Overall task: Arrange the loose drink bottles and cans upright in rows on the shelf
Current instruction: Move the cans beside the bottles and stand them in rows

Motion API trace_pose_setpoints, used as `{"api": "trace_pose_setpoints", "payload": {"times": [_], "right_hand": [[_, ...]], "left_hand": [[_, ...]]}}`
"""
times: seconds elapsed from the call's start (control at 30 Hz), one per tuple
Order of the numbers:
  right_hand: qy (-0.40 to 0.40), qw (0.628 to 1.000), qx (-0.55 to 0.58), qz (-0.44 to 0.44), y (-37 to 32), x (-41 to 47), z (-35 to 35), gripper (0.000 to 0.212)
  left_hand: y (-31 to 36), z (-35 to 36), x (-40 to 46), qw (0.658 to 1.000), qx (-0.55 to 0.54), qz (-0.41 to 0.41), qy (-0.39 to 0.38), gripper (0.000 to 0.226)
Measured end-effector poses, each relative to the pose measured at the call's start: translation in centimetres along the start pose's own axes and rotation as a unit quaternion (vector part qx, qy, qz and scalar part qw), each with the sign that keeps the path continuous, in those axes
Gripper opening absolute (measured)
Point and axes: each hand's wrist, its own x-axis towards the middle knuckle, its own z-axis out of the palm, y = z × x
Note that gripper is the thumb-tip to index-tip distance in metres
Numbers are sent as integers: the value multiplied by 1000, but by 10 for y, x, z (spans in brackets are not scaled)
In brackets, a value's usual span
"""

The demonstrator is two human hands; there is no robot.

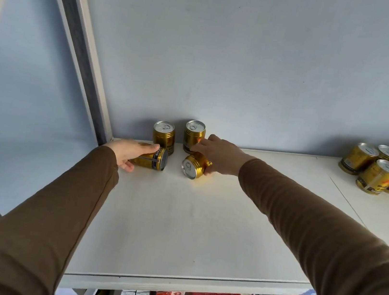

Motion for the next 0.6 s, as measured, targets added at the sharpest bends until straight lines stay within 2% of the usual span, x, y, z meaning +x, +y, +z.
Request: {"api": "trace_pose_setpoints", "payload": {"times": [0.1, 0.27, 0.37, 0.5, 0.6], "right_hand": [[-8, 1000, -28, -5, 3, -1, 2, 83], [-21, 999, 33, 14, 0, -6, 8, 79], [-31, 992, 110, 47, -2, -13, 13, 76], [-18, 981, 174, 80, -2, -24, 17, 70], [14, 971, 216, 98, 0, -35, 21, 65]], "left_hand": [[2, 3, 4, 999, -21, 22, -10, 110], [-7, 16, 5, 990, -87, 104, 32, 72], [-9, 27, -7, 978, -46, 177, 105, 72], [-8, 49, -17, 929, 88, 288, 215, 85], [-7, 66, -19, 911, 136, 317, 228, 81]]}}
